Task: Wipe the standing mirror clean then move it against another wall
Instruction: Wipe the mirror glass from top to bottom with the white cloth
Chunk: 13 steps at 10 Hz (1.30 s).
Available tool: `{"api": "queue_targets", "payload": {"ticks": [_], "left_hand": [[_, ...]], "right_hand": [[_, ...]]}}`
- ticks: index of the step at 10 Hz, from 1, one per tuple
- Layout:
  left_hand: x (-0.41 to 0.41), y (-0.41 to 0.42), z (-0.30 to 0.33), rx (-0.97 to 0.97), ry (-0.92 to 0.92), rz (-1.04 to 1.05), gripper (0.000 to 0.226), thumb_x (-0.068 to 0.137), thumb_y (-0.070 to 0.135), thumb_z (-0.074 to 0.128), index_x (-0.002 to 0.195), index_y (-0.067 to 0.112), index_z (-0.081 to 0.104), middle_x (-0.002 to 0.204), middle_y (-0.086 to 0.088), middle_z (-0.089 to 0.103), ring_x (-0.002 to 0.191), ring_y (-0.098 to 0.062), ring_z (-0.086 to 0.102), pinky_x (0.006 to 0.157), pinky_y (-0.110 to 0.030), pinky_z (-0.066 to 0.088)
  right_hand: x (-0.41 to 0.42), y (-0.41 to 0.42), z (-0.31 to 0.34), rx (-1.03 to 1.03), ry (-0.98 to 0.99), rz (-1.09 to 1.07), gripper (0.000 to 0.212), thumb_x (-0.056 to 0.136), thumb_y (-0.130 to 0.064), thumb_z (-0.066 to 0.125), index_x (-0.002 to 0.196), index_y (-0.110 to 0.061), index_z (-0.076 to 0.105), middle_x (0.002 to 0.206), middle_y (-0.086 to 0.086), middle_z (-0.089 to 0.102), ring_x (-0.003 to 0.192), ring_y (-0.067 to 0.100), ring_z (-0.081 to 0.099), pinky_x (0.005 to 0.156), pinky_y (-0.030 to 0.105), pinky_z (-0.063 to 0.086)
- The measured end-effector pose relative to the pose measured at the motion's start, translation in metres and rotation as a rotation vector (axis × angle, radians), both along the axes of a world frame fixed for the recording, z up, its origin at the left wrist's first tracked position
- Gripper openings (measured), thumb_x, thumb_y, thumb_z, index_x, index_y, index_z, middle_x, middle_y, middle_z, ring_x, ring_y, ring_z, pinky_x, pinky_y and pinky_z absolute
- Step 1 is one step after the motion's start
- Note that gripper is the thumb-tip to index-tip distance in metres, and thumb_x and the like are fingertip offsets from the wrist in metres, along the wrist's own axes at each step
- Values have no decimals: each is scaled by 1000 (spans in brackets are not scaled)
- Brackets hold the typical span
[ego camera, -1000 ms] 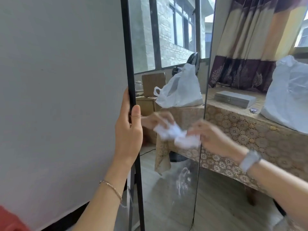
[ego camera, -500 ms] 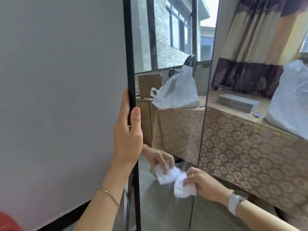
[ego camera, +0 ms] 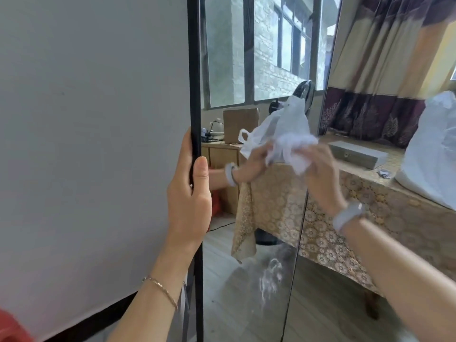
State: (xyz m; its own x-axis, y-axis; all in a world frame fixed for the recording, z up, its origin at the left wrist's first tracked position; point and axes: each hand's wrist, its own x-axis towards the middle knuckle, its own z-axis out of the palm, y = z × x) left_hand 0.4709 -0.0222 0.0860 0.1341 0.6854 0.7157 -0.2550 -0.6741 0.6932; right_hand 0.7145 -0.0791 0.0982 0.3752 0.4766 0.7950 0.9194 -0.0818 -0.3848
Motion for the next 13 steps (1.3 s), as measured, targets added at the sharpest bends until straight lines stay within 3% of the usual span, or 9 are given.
{"api": "queue_targets", "payload": {"ticks": [2, 3, 4, 6, 8, 9, 10, 12, 13], "left_hand": [[-4, 2, -3, -1, -52, -9, 39, 99, 19, 34, 128, 41, 24, 122, 44, 29, 114, 33, 25, 96, 6, 21], [-2, 2, -3, 11, -50, -6, 39, 99, 18, 34, 130, 40, 24, 124, 42, 31, 117, 30, 27, 98, 4, 22], [5, 2, -4, 25, -60, 15, 43, 99, 16, 33, 139, 28, 25, 126, 38, 32, 119, 28, 27, 98, 3, 22], [9, -3, -6, 3, -73, 52, 42, 96, 24, 31, 137, 32, 24, 143, 1, 44, 132, -6, 38, 109, -16, 28], [11, 2, -12, 70, -91, 44, 39, 98, 16, 33, 135, 24, 26, 126, 34, 30, 110, 33, 32, 93, 5, 25], [10, 5, -12, 73, -118, 98, 40, 97, 16, 34, 136, 24, 28, 124, 35, 32, 113, 30, 32, 95, 3, 25], [8, 7, -14, 74, -125, 105, 41, 97, 15, 34, 138, 17, 31, 123, 35, 32, 111, 31, 33, 94, 4, 25], [14, 1, -12, 88, -103, 106, 42, 99, 7, 31, 140, 6, 26, 121, 32, 30, 86, 35, 41, 77, 9, 29], [20, 5, -10, 54, -60, 88, 42, 98, 15, 31, 140, 12, 30, 128, 30, 34, 110, 29, 36, 91, 5, 26]], "right_hand": [[12, -50, -169, -874, 233, 167, 49, 85, 7, 41, 81, -40, 54, 93, -2, 49, 107, 28, 52, 84, 19, 35], [26, -47, -135, -750, 266, 56, 36, 82, 9, 48, 91, -20, 66, 92, 4, 55, 99, 29, 55, 84, 28, 42], [40, -29, -38, -170, 131, -58, 36, 76, 16, 53, 105, -3, 63, 111, 20, 56, 98, 22, 49, 90, 36, 45], [44, 20, 71, 454, 46, -65, 33, 79, 3, 41, 101, -3, 65, 103, 11, 54, 96, 11, 47, 81, 5, 37], [47, 21, -82, 276, 99, 127, 28, 84, -21, 57, 109, -34, 59, 119, 2, 57, 110, 22, 51, 95, 23, 42], [39, -17, -178, -271, 308, -45, 64, 81, 11, 44, 98, -50, 51, 120, -17, 54, 113, 6, 48, 89, 8, 32], [41, -36, -207, -572, 478, -69, 42, 80, 15, 40, 96, -15, 65, 105, 16, 59, 107, 34, 52, 85, 30, 38], [67, -23, -91, -221, 336, -239, 34, 82, 16, 42, 106, 0, 61, 116, 23, 58, 106, 36, 54, 79, 20, 46], [70, -8, -30, 85, 211, -293, 37, 82, 15, 40, 108, -3, 60, 119, 18, 54, 112, 29, 49, 91, 17, 37]]}}
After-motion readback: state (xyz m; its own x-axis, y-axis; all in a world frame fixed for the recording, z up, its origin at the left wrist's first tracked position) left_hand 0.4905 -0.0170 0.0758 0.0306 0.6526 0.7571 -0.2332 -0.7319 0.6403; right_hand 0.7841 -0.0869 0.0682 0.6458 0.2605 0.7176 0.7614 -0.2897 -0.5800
